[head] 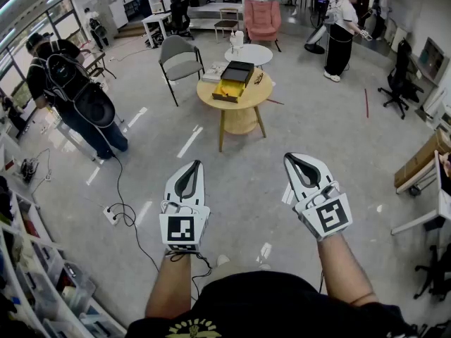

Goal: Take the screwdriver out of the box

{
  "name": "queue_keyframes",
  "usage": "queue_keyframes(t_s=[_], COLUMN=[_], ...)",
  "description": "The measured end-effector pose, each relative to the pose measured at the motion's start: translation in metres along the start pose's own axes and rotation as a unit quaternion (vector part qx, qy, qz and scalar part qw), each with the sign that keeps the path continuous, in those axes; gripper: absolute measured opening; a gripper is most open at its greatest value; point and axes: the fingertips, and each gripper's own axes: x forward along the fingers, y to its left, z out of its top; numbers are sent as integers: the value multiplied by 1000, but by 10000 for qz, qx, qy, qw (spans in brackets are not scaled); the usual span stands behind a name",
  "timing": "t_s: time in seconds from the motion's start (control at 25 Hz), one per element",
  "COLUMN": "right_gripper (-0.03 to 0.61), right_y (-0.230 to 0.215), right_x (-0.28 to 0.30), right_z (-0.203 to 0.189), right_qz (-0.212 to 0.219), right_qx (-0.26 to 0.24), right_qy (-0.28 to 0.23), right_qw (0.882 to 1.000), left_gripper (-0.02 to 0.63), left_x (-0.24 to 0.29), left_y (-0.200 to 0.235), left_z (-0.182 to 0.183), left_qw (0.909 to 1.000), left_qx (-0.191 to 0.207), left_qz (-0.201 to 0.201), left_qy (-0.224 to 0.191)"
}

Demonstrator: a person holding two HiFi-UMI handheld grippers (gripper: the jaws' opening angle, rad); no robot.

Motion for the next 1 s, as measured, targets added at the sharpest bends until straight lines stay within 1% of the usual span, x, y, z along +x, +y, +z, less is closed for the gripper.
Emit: queue_keyframes(t_s=[0.12, 0.24, 0.56, 0.76, 1.0], right_gripper=[14, 14, 15, 15, 15], right_y=[-3, -11, -21, -29, -53], right_x=[-5, -5, 28, 67, 119], right_z=[-3, -5, -17, -32, -49], right_qz=[64, 36, 122, 184, 123], right_qx=[151, 339, 424, 444, 437], right_qy=[3, -18, -40, -10, 14], right_qw=[9999, 9994, 9990, 9988, 9990], left_gripper=[14, 14, 14, 14, 14], left_x=[-1, 0, 15, 45, 104], left_y=[-4, -7, 10, 37, 64], left_z=[1, 0, -19, -36, -54], left_qw=[9999, 9998, 9992, 9989, 9993], left_qx=[17, 58, 73, -36, -84], left_qz=[83, 109, 211, 245, 151], left_qy=[151, 148, 334, 386, 342])
